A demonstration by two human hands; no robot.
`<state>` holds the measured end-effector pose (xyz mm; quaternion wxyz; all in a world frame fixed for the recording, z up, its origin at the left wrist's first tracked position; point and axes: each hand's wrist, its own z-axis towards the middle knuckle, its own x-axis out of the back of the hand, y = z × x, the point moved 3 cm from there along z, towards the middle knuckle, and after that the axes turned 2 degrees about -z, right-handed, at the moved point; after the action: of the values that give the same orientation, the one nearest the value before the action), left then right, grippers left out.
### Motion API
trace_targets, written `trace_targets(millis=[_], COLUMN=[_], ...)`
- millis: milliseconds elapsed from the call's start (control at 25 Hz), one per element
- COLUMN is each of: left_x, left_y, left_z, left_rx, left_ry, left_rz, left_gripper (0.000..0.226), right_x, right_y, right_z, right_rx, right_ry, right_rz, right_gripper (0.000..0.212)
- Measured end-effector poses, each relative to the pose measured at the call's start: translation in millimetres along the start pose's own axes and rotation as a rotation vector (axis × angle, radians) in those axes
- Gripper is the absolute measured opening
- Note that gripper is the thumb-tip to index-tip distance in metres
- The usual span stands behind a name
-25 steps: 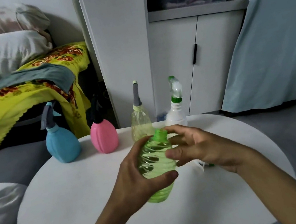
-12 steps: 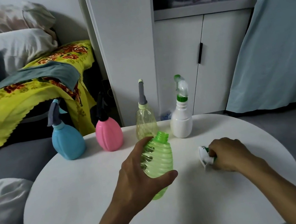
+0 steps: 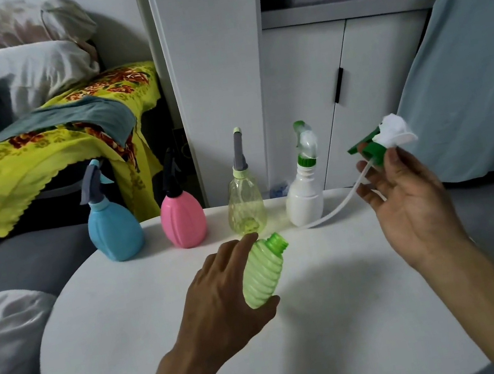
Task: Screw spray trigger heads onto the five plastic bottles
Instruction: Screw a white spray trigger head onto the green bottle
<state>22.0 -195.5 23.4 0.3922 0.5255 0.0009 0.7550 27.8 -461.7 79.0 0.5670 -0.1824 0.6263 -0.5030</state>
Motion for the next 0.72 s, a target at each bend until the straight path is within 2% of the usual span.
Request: trace_targets(millis=[200,480,560,640,720], left_x=[-3.4,-7.3,-3.9,1.5,5.8], left_y=[2.2,4.8,5.6,3.4,-0.2], left_z=[2.4,2.7,3.6,4.8,4.8], left_rx=[-0.006,-0.034,-0.040,-0.060,-0.099], left_ry=[0.002,0.000,0.028,0.046,0.043], left_rz=[-0.001,0.010,-0.007,0.002,0.049], left_gripper=[0.093,0.094,0.094,0.095,0.096], right_x=[-10.6,-24.7,-31.7,-36.2,-38.5], right_y=[7.0,31.7,42.3,54.1,61.2], right_z=[-9.2,-25.2,-34.3,-43.0,-47.7], right_rx=[0.004,-0.104,-0.118,-0.140,-0.168], right_ry=[-0.025,-0.076,-0.082,-0.098,-0.138], right_rz=[-0.017,0.037,-0.057,-0.257,-0.419], right_gripper=[0.015,0.017,0.033,0.057,0.074])
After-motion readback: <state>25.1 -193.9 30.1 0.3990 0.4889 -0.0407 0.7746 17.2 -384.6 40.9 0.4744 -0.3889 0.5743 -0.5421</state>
